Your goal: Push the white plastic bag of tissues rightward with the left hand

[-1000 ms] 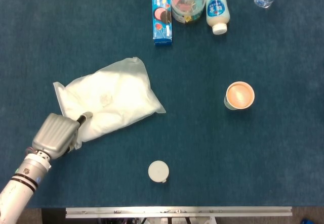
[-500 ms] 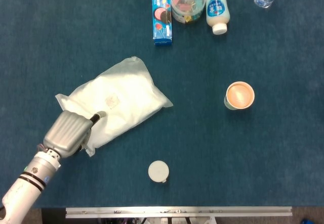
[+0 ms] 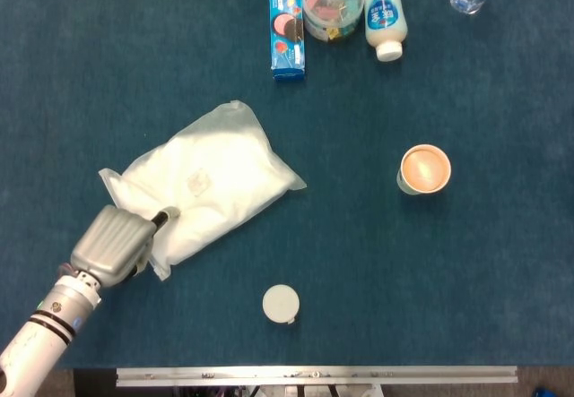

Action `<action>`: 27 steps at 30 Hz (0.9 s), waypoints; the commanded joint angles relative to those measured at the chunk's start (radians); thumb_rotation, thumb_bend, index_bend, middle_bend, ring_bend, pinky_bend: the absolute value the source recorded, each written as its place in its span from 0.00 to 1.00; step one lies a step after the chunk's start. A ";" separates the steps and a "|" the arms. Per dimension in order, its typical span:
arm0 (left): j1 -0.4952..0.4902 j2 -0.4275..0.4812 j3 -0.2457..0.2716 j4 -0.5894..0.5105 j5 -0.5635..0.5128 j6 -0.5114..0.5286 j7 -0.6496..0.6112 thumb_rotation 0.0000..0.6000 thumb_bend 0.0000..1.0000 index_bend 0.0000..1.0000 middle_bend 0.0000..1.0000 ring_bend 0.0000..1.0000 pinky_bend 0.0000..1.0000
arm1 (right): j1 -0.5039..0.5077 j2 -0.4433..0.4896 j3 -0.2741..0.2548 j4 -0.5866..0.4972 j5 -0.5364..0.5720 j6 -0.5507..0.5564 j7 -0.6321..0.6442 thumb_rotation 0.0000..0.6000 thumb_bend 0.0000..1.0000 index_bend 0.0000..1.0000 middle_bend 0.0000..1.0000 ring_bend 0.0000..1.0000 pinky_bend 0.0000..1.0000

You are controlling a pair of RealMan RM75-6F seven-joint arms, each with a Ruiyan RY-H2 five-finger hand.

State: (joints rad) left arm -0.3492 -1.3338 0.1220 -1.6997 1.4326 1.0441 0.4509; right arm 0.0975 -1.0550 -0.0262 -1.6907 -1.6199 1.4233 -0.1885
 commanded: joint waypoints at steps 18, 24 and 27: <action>0.049 0.025 0.022 0.072 0.024 0.062 -0.132 1.00 1.00 0.21 1.00 0.88 0.87 | -0.001 -0.001 0.000 0.000 0.001 -0.003 -0.006 1.00 0.21 0.36 0.45 0.28 0.37; 0.050 0.014 0.021 0.091 0.032 0.058 -0.145 1.00 1.00 0.21 1.00 0.88 0.87 | -0.002 0.002 0.002 -0.002 0.001 0.002 -0.001 1.00 0.21 0.36 0.45 0.28 0.37; 0.049 0.012 0.021 0.092 0.030 0.053 -0.139 1.00 1.00 0.22 1.00 0.87 0.87 | -0.002 0.003 0.002 -0.002 -0.001 0.003 0.002 1.00 0.21 0.36 0.45 0.28 0.37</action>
State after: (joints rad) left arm -0.3001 -1.3221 0.1428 -1.6081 1.4625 1.0968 0.3126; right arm 0.0952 -1.0521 -0.0246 -1.6932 -1.6209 1.4267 -0.1863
